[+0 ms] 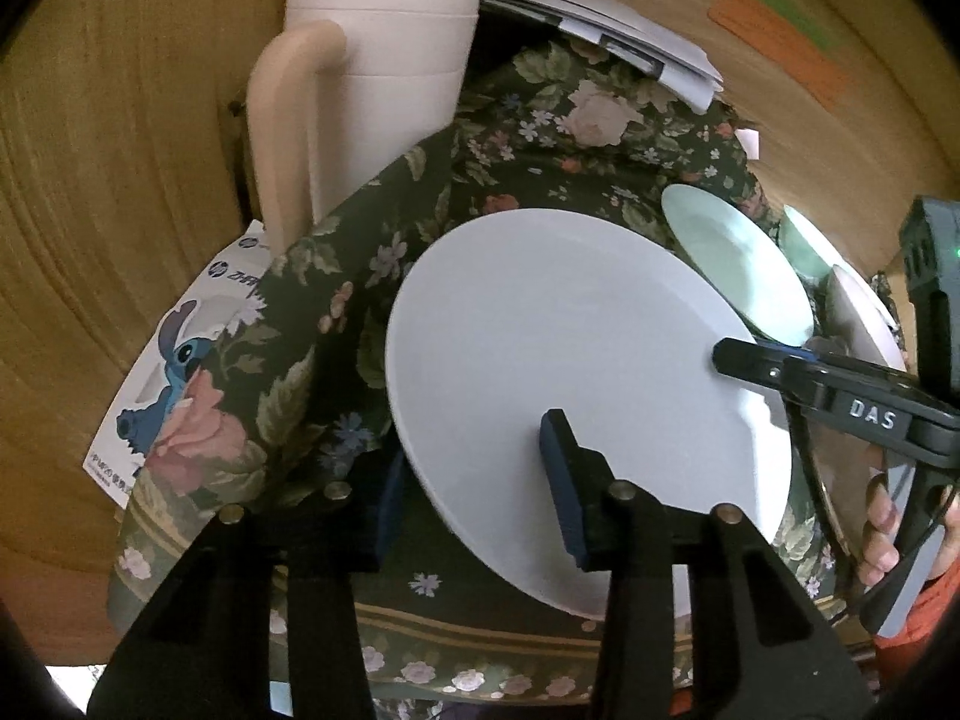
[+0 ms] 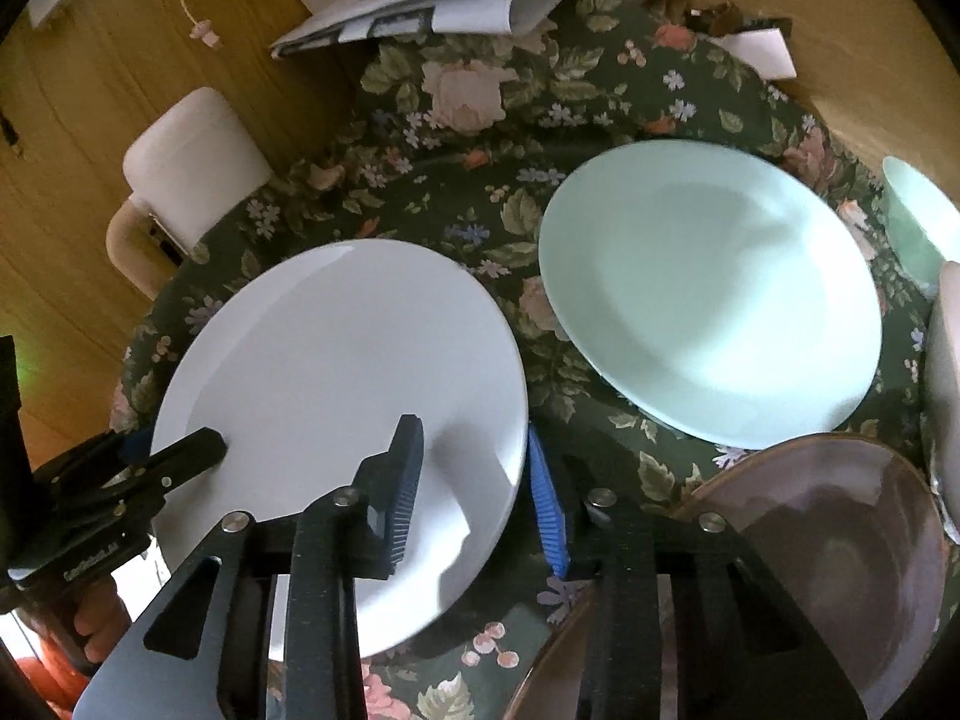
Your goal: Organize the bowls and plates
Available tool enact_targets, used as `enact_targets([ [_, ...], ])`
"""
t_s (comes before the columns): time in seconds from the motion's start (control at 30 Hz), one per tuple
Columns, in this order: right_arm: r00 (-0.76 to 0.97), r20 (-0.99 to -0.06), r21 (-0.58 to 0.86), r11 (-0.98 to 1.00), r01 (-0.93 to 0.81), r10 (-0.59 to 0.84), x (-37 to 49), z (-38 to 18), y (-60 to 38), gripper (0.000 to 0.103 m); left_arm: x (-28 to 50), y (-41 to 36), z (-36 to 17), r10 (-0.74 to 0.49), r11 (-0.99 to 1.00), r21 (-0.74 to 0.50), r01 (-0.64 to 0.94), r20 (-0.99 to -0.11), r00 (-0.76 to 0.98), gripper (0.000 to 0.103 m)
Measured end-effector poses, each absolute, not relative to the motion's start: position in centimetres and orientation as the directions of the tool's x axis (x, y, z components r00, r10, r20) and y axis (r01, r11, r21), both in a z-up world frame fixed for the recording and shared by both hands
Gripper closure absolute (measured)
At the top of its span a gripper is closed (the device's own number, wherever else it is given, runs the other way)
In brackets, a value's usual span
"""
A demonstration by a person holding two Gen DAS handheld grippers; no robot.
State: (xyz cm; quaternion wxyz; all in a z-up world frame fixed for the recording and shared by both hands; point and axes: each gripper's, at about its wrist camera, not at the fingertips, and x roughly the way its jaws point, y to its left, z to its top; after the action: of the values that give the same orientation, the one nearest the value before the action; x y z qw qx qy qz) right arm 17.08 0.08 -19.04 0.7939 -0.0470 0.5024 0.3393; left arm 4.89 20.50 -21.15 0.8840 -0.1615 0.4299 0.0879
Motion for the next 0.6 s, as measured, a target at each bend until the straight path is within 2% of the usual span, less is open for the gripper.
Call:
enact_targets([
  [0.6, 0.282, -0.817, 0.280, 0.774, -0.568, 0.503, 16.7, -19.1, -0.3, 0.074, 5.3, 20.0, -20.6, 0.030, 0.941, -0.186, -0.282, -0.785, 0.619, 0.060],
])
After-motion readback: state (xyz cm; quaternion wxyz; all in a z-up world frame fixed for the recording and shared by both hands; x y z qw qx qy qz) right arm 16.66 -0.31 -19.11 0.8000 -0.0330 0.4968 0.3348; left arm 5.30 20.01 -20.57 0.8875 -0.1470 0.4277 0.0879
